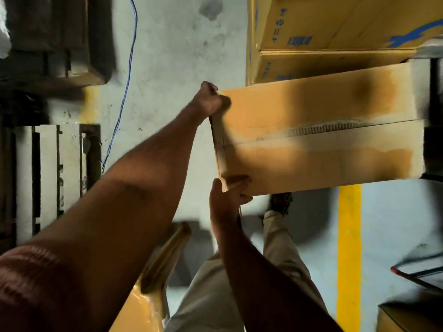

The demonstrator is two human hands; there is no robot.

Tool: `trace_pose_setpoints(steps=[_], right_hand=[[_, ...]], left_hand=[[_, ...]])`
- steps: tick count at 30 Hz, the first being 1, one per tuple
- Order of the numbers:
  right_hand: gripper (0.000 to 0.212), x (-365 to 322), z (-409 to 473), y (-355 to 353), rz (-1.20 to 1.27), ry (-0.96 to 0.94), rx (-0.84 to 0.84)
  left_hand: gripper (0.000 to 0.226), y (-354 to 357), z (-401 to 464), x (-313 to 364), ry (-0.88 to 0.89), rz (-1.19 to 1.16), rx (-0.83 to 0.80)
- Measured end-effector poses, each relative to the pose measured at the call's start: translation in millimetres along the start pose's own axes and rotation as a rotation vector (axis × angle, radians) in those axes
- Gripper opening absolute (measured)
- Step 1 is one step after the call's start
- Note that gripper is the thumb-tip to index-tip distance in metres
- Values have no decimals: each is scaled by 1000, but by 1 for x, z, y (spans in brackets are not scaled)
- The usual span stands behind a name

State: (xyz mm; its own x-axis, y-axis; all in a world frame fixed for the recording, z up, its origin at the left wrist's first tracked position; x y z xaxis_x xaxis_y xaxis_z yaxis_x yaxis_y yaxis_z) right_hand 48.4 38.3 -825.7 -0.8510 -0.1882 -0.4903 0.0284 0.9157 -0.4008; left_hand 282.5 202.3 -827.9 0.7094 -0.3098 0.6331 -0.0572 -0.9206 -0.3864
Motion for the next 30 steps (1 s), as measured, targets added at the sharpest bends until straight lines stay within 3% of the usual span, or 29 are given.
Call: trace_pose_setpoints(steps=[5, 10, 13, 16, 20, 26, 30], right_hand=[[102, -19, -27, -45, -6, -71, -63], [109, -42, -60, -126, 29, -215, -36], [112, -59, -80, -188, 92, -315, 84], [103, -66, -84, -249, 173, -338, 238], [88, -72, -82, -334, 419, -360, 386], [64, -72, -81, -444, 532, -388, 453], [58, -73, -115, -510, 628, -470, 482]], left_hand=[[57, -3, -47, 37, 43, -27, -43], [28, 8, -115, 103, 102, -20, -55], [30, 28, -148, 154, 189, -3, -86], [24, 55, -184, 195, 259, 127, -108], [59, 88, -210, 225, 298, 245, -70], [46, 117, -282, 282, 462, 255, -27], [40, 129, -345, 317, 591, 233, -22]])
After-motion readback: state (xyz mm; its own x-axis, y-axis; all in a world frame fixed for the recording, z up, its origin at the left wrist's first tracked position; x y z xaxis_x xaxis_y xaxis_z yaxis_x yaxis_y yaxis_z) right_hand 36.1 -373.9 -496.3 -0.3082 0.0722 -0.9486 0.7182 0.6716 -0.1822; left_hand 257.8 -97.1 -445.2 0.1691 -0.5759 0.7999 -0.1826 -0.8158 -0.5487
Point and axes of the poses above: each hand's wrist, its own z-axis towards the middle knuckle, its own y-axis out of the palm, x = y × z, the point moved 9 cm from there along z, towards the middle knuckle, and after that the axes turned 6 degrees about z, right-handed, at the moved point
